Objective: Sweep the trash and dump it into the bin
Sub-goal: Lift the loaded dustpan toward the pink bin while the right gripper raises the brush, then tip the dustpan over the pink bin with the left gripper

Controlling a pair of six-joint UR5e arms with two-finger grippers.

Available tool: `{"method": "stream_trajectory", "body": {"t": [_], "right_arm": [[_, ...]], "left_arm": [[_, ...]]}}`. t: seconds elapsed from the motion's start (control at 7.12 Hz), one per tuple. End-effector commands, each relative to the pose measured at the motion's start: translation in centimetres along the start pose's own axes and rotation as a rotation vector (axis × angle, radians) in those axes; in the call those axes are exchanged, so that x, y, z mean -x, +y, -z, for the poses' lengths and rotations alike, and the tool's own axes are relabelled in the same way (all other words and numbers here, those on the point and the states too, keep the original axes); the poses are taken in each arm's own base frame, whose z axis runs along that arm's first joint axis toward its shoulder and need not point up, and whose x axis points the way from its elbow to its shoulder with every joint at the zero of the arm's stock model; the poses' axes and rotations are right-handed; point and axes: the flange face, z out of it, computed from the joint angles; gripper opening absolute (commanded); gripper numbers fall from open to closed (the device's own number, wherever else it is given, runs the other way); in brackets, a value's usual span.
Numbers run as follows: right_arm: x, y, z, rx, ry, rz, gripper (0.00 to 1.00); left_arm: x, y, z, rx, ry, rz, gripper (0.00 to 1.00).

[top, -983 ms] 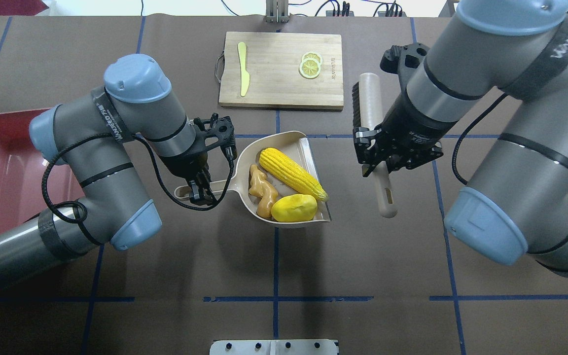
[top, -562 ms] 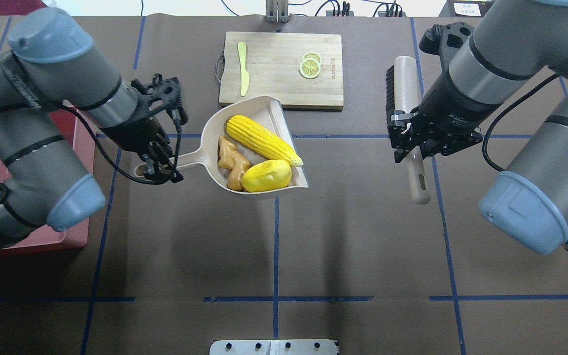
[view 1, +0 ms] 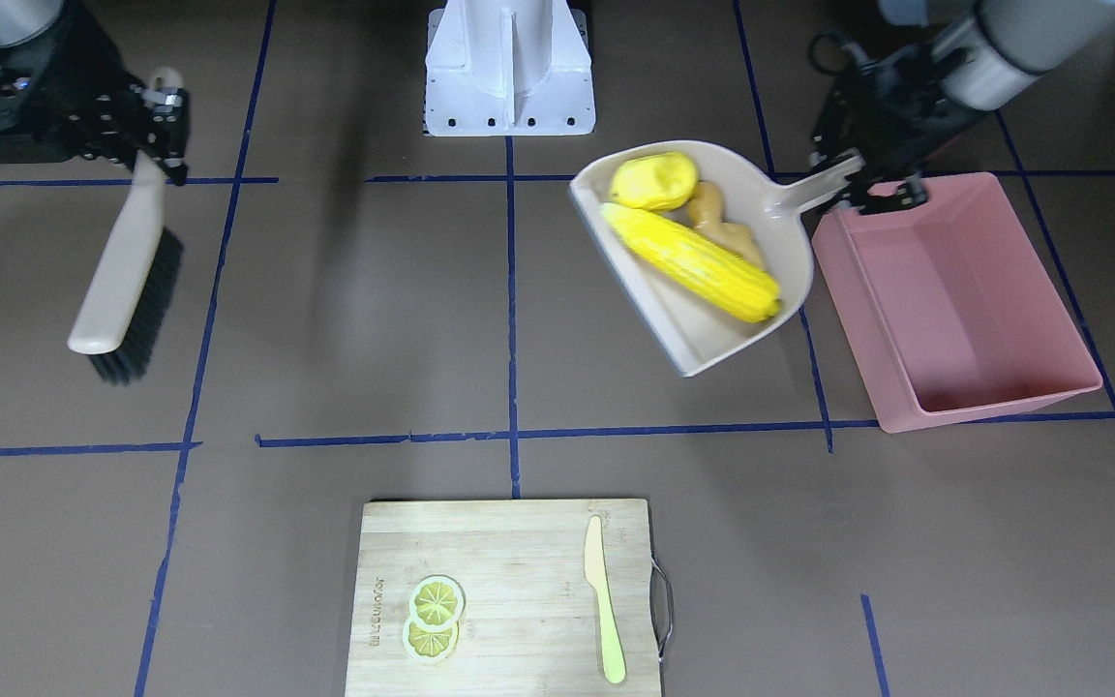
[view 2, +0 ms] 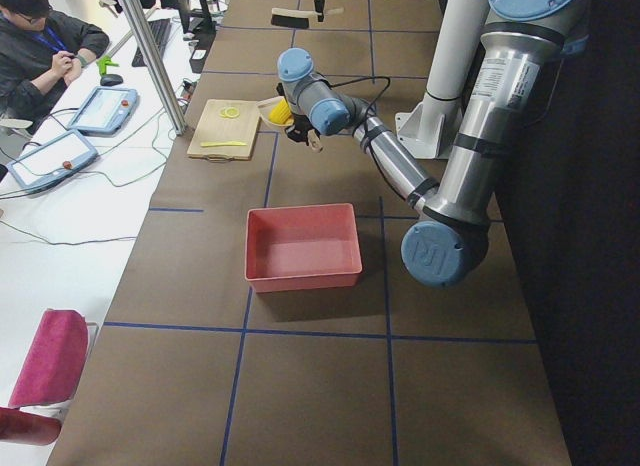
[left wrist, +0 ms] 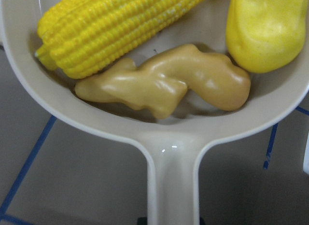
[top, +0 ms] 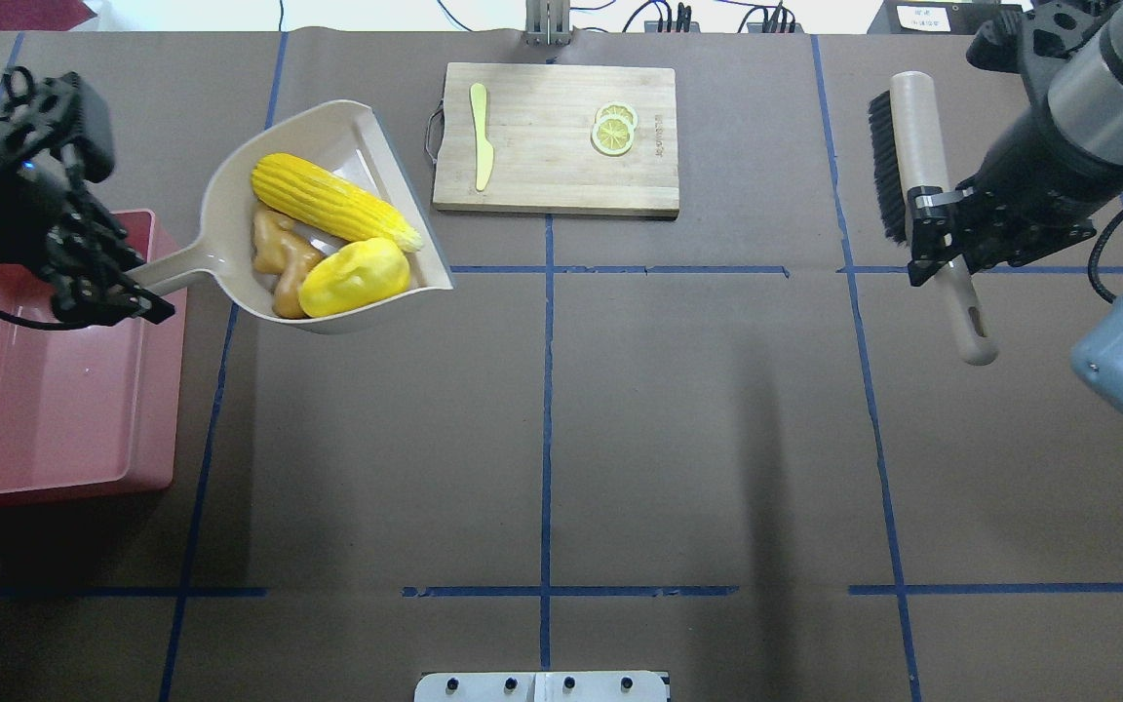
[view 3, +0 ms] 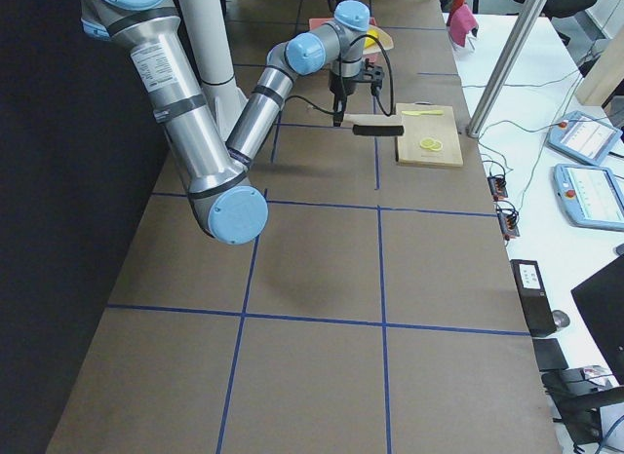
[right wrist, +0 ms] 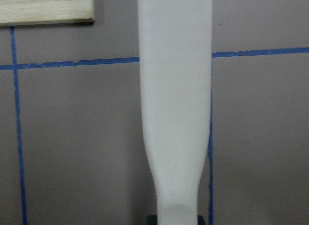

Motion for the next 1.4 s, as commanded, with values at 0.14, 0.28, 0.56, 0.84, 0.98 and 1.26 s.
{"method": "stream_trajectory", "body": {"t": [0.14,0.28,0.56,0.84,0.98,1.26], "right_arm": [[-10.5,-2.5,-1.1,0.034,0.079,0.13,0.0],[-13.7,-3.2,-1.7,0.052,0.093,0.138,0.0],[-18.7,-3.0,-3.8,0.112,0.105,0.148,0.0],[-22.9,-0.8,-6.9,0.14,0.108,0.117,0.0],[-23.8,0.0,-7.7,0.159,0.111,0.068,0.0],[-23.4,1.4,-9.4,0.21,0.079,0.007,0.0]], "left_arm": [[2.2,11.5,7.5,-0.039,-0.064,0.198,0.0],[2.8,15.0,7.9,-0.025,-0.069,0.215,0.0],[4.6,22.9,9.4,0.003,-0.112,0.176,0.0],[5.9,28.2,9.2,0.041,-0.127,0.171,0.0],[5.8,29.0,9.1,0.06,-0.14,0.178,0.0],[6.4,31.1,9.2,0.17,-0.252,0.195,0.0]]}}
